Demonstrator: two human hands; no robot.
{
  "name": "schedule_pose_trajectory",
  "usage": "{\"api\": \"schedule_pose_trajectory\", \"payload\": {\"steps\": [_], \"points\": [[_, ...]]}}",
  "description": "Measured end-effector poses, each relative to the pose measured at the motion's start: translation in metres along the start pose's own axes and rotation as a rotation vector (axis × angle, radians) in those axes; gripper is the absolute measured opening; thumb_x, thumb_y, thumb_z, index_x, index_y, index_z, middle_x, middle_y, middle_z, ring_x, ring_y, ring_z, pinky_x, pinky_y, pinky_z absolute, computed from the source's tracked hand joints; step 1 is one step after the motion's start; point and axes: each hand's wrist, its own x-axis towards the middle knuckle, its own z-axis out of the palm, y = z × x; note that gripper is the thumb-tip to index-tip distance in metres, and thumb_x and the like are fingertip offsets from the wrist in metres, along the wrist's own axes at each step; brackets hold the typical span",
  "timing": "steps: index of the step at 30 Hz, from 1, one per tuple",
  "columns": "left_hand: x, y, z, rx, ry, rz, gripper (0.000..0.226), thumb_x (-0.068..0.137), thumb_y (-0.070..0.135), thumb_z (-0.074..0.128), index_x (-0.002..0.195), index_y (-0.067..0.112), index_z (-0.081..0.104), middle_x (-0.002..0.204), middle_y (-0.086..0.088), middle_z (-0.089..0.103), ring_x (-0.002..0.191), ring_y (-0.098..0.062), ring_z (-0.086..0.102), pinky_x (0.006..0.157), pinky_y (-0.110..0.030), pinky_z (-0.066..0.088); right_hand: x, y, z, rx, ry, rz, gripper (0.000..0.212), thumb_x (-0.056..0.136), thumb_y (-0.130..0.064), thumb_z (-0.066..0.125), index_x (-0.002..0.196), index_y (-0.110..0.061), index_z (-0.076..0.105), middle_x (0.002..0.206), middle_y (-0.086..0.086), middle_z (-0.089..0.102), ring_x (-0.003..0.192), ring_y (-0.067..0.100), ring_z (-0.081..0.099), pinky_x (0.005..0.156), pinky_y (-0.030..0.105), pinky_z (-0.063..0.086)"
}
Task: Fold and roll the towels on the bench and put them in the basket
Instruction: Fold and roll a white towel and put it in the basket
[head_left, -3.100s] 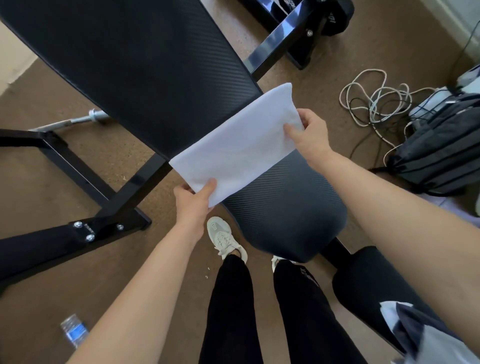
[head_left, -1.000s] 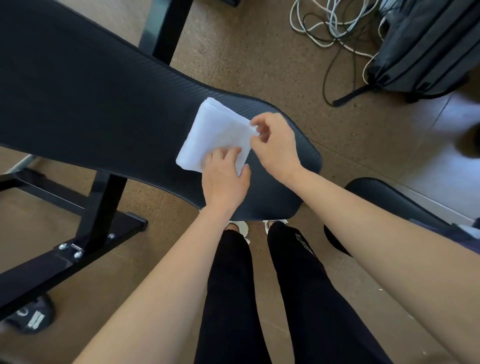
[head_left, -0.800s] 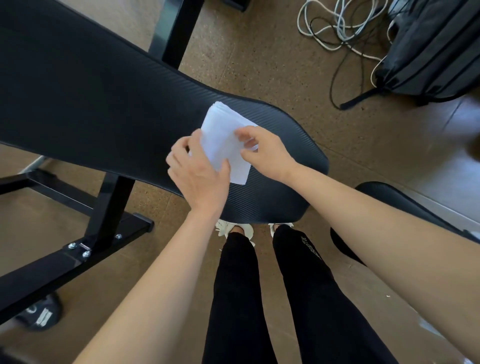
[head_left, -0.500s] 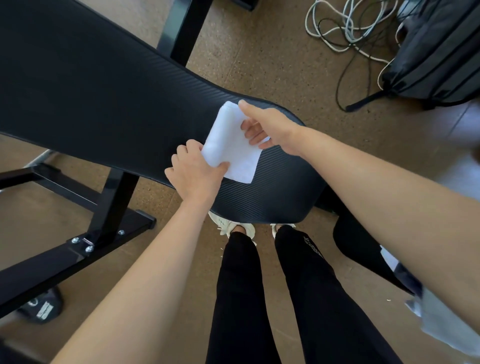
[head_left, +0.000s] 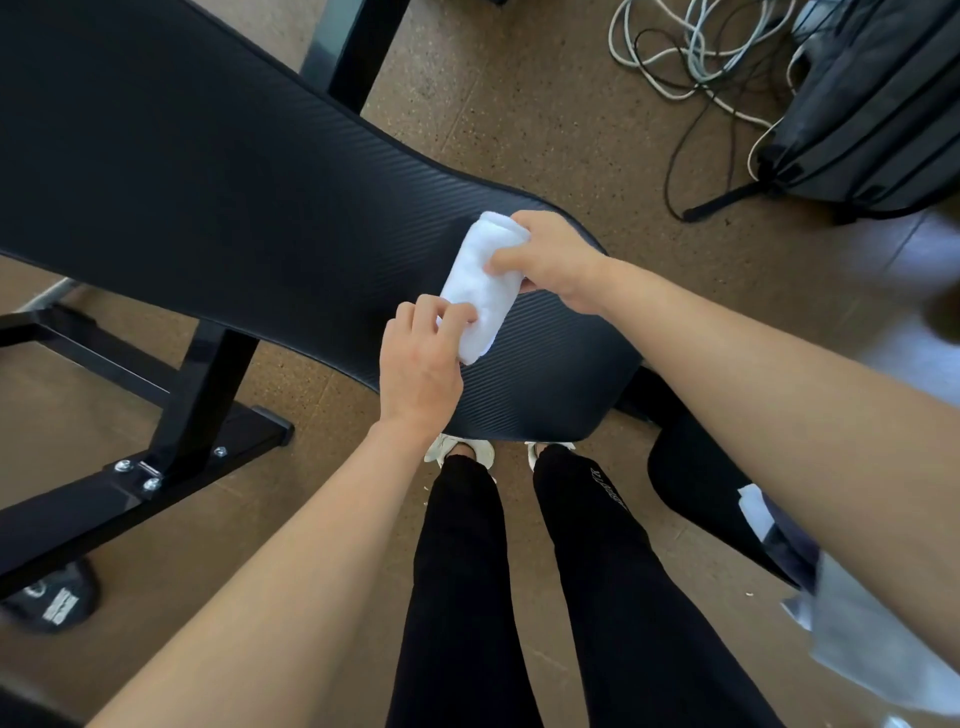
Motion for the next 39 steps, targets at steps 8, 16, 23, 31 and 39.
{"api": "schedule_pose_trajectory", "payload": {"steps": [8,16,23,31,39], "points": [[-0.011,0.001,0.011,-0.089,-0.126,-0.098,0.032,0.081,0.024,0.06,0.108,0.021,0.077,0.107,-0.005,0.06,0.087,-0.026,0.049,0.069,-0.04,0.043,0.002,0.036,-0.002,-0.39,0.183,-0.239,0.054,0.075,-0.012,0.072,0.126,-0.018,0.056,0.118,0.005,0.054,0.108,0.019,0.052,0.089,0.033,0.047],[0.01,0.016,0.022,-0.161,-0.227,-0.378,0.047,0.073,0.036,0.086,0.106,0.018,0.056,0.121,-0.003,0.054,0.098,-0.026,0.05,0.071,-0.042,0.052,0.001,0.032,0.004,-0.477,0.196,-0.218,0.044,0.074,-0.013,0.069,0.116,-0.015,0.057,0.108,0.005,0.045,0.109,0.029,0.043,0.083,0.035,0.041],[0.012,0.011,-0.008,-0.514,-0.616,-0.453,0.063,0.073,0.03,0.088,0.129,0.024,0.06,0.11,0.006,0.067,0.103,-0.02,0.062,0.08,-0.033,0.049,-0.077,0.068,0.0,-0.095,0.215,-0.076,0.03,0.067,-0.019,0.069,0.089,-0.013,0.049,0.086,0.004,0.043,0.076,0.016,0.039,0.066,0.034,0.033],[0.004,0.103,-0.056,-1.068,-0.718,-0.648,0.059,0.063,0.037,0.089,0.118,0.028,0.07,0.119,0.0,0.072,0.114,-0.027,0.069,0.084,-0.043,0.063,-0.218,0.106,-0.012,0.693,0.51,0.078,0.046,0.07,-0.023,0.072,0.112,-0.011,0.054,0.111,0.011,0.061,0.101,0.026,0.065,0.082,0.046,0.059],[-0.001,0.285,-0.064,-1.081,-0.97,-0.203,0.059,0.081,0.021,0.085,0.135,0.016,0.06,0.125,-0.007,0.072,0.112,-0.023,0.072,0.072,-0.039,0.063,-0.358,0.157,-0.082,1.022,0.845,-0.168,0.041,0.093,-0.021,0.07,0.127,-0.016,0.048,0.125,0.015,0.06,0.111,0.029,0.066,0.079,0.048,0.061]]}}
